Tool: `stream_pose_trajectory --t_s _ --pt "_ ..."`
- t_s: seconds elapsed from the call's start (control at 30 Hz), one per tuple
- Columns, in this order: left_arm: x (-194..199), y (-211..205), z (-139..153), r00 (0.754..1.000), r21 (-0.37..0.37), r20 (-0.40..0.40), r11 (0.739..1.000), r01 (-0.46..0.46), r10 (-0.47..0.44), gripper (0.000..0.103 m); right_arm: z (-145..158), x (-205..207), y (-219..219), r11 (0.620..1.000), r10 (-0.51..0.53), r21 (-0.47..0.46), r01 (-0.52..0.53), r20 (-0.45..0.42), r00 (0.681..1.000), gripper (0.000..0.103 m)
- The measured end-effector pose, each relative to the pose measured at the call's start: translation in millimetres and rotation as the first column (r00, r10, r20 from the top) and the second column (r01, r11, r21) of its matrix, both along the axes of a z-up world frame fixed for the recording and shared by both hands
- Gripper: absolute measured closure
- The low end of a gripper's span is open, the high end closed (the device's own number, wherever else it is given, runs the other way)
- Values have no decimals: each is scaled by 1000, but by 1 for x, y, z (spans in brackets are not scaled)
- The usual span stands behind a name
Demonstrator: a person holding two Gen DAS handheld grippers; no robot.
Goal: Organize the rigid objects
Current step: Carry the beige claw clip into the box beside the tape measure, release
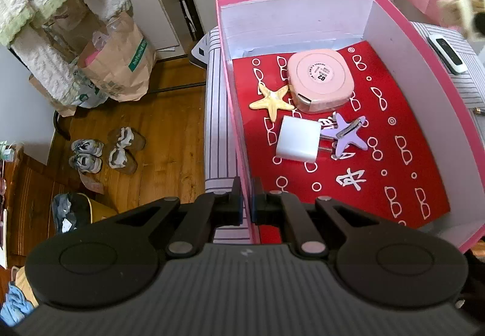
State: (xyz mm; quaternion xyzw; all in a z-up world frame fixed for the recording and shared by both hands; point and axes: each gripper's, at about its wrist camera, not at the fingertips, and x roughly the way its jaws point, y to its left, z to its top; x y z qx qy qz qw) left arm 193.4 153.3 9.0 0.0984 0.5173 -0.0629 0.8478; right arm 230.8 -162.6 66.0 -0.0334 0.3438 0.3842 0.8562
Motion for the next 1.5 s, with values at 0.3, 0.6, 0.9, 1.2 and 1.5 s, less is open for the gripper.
stream_pose_trajectory --t_s 0.3,0.6,0.9,1.2,1.5 --pt "-2 2 0 1000 -11 8 1000 24 -24 99 -35 32 88 924 141 -357 -138 -19 990 67" --pt "-3 4 1 999 -22 16 999 38 -38 98 -60 36 136 715 232 -666 -212 -59 971 67" --pt "-4 8 2 999 -39 27 998 43 -42 98 -71 58 154 715 174 -667 -211 -122 977 67" --pt "-5 9 1 998 -47 33 997 53 -52 97 -66 70 147 776 119 -612 -154 -98 988 55" --pt "-6 10 0 997 -51 41 997 62 -59 97 -16 32 60 962 6 -272 -7 -7 1000 49"
